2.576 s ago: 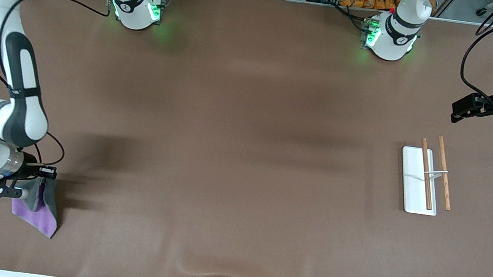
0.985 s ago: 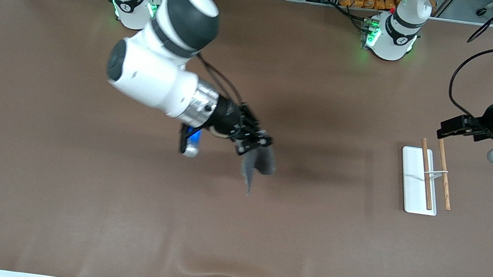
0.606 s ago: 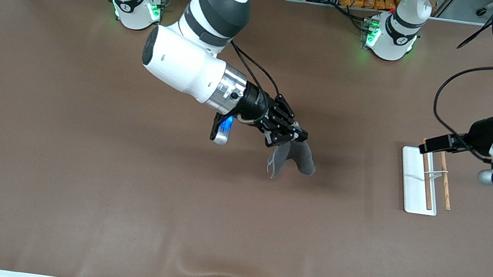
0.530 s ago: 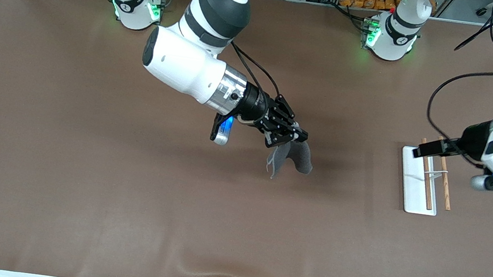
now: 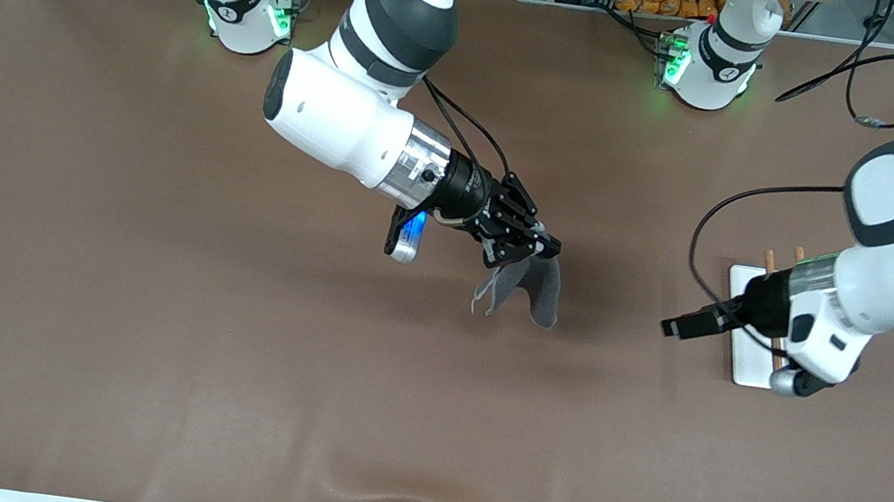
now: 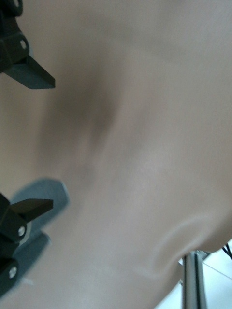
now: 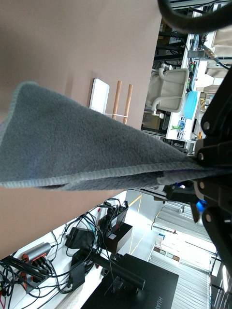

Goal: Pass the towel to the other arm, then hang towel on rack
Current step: 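Move the left gripper to the hanging towel and grasp it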

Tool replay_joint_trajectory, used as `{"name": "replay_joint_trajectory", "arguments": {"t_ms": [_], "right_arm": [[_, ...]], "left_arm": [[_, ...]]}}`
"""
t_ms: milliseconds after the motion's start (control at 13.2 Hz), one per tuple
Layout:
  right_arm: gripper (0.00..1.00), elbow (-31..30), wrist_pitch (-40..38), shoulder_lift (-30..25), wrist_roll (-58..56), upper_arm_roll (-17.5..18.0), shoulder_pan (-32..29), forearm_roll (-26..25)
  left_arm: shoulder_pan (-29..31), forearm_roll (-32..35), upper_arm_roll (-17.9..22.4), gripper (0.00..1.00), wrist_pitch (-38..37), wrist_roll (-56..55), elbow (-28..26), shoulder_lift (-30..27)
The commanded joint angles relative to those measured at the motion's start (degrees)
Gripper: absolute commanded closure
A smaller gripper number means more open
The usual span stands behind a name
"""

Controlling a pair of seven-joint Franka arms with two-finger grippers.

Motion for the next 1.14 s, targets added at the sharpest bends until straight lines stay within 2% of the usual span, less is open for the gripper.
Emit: {"name": "replay_joint_trajectory", "arguments": {"t_ms": [0, 76, 303, 1061], "right_arm": [[1.00, 0.4, 0.7, 0.0, 0.8, -0.6, 0.8, 1.4], [1.00, 0.4, 0.7, 0.1, 0.8, -0.6, 0.8, 1.4], [1.00, 0.4, 0.7, 0.1, 0.8, -0.6, 0.8, 1.4], [1.00, 0.4, 0.6, -0.1, 0.9, -0.7, 0.6, 1.4]], "left_arm": [[-1.8, -5.4, 0.1, 0.00, 3.2, -5.4, 2.0, 1.8], [-3.0, -7.8, 0.1, 0.00, 5.3, -7.9, 2.0, 2.2], [-7.9, -9.0, 0.1, 0.00, 9.8, -12.7, 3.3, 4.4], [-12.3, -8.3, 0.2, 0.00, 6.9, -19.6, 1.3, 6.8]]}}
